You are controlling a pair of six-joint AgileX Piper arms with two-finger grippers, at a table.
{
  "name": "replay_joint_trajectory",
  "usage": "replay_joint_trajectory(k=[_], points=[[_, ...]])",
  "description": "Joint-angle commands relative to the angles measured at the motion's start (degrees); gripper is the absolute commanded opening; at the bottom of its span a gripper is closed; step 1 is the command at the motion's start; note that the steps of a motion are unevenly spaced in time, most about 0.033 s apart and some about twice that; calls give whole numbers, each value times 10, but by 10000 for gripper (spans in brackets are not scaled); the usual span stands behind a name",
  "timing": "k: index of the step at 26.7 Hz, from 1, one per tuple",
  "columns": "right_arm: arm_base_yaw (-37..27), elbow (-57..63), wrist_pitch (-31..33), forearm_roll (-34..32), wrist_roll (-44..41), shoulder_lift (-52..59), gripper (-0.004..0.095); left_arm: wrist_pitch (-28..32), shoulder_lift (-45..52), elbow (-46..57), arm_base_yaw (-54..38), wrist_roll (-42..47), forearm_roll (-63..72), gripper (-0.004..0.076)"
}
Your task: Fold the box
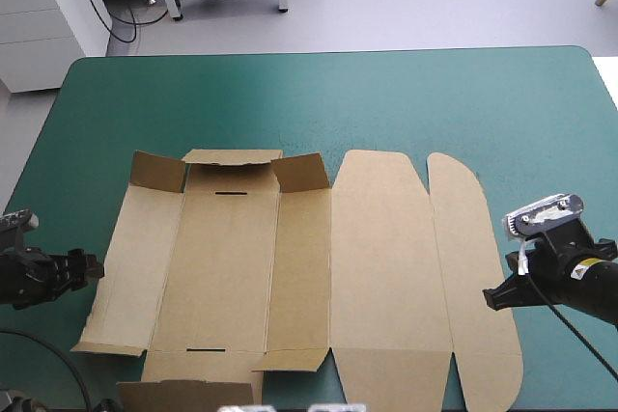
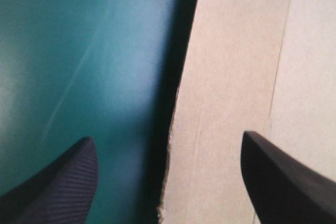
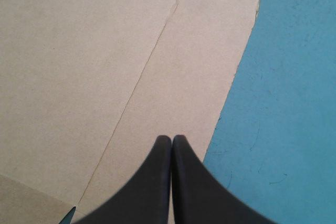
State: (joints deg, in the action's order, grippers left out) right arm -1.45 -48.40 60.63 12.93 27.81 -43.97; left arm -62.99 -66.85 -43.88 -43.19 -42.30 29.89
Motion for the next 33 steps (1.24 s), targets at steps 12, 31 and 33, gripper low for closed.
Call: replay_joint_trajectory(k=[12,31,33], points=[[0,-14,-27,6,0,2,-21,-28,-98,-1,-1,-36,38,522],[0,-14,-31,6,0,2,-21,-59,-113,45,124,-55,71,453],[0,-14,-31,6,0,2,-21,-60,-113,45,124,-55,81,451]])
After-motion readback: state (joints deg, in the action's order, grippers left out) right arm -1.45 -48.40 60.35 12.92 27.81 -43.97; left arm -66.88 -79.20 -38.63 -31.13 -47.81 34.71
